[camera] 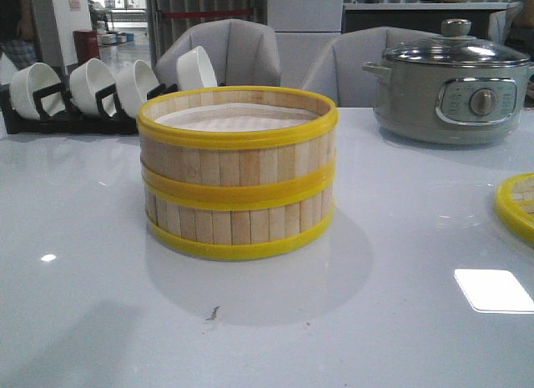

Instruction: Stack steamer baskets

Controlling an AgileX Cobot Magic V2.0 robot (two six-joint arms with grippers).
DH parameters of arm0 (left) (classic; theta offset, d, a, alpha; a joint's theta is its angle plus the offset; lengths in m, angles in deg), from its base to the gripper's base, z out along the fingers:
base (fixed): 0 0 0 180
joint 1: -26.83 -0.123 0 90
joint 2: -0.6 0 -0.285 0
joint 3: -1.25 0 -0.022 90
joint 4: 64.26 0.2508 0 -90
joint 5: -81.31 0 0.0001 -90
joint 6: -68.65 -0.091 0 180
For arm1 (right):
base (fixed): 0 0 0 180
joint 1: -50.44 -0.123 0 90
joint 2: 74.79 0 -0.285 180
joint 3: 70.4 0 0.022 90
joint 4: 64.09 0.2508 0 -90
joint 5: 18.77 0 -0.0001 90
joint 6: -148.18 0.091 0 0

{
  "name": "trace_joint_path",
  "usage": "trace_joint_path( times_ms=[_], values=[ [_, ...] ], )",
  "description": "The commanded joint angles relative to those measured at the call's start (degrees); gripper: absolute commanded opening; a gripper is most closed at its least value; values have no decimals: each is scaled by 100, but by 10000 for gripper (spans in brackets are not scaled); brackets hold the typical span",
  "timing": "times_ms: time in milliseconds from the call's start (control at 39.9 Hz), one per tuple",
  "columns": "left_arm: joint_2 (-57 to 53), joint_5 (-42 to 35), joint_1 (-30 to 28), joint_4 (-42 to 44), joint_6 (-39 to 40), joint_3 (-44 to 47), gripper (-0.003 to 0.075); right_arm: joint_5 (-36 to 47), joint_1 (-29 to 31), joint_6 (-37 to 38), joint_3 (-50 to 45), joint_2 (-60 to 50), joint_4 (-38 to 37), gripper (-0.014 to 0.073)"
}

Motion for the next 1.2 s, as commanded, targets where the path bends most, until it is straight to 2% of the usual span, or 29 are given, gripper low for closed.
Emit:
trace_joint_path(
  times_ms=[0,200,351,476,627,752,977,1178],
  values=[
    [-611,-267,-484,-231,63,28,94,414,7,-31,222,-31,-41,425],
    [-1337,-617,-1266,-305,63,1118,94,414,7,-31,222,-31,-41,425],
    [-2032,-1208,-1509,-438,63,2370,94,414,7,-31,222,-31,-41,425],
    [-2756,-1781,-1495,-452,63,3472,94,414,7,-31,222,-31,-41,425],
    [-3705,-2805,-1495,-1097,63,4829,94,414,7,-31,222,-31,-41,425],
    [-4319,-3437,-1495,-1060,-1,5866,93,401,7,-32,222,-31,-36,425],
    [-5027,-3779,-1326,-698,-48,7190,92,372,7,-32,222,-31,-2,425],
    [-5433,-3958,-989,-670,-119,7743,85,287,7,-32,222,-31,-1,425]
  ],
)
